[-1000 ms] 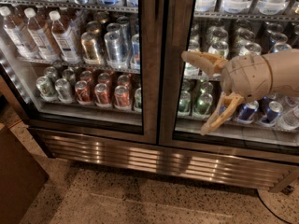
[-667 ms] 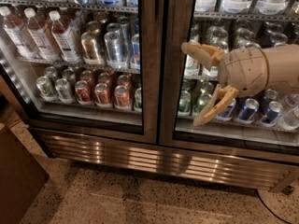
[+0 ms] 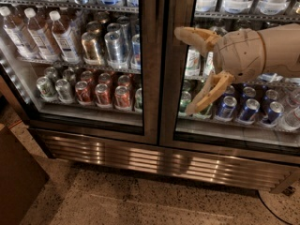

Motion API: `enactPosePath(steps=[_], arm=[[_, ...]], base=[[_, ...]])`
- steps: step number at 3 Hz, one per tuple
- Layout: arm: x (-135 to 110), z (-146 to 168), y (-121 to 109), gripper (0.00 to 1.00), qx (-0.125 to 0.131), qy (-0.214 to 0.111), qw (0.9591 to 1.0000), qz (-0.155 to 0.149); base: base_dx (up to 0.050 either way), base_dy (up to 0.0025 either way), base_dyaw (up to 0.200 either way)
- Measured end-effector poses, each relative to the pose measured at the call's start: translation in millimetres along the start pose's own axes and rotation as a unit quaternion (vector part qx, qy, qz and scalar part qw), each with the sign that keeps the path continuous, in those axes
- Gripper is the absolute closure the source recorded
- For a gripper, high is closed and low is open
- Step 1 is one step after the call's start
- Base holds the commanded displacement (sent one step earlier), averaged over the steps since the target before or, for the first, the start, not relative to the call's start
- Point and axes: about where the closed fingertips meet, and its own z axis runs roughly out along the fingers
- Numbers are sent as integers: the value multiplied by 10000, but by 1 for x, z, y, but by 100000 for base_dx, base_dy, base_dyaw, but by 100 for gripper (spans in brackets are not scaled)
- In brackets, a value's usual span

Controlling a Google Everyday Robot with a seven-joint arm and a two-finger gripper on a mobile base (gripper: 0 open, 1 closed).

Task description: Open left fridge door

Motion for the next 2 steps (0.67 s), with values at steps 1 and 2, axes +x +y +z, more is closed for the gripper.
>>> enactPosePath(steps=[1, 2], arm=[[-16, 21, -20, 0, -133, 61, 9999, -80], [-16, 23, -23, 0, -152, 18, 9999, -48]], base=[[0, 0, 0], [0, 0, 0]])
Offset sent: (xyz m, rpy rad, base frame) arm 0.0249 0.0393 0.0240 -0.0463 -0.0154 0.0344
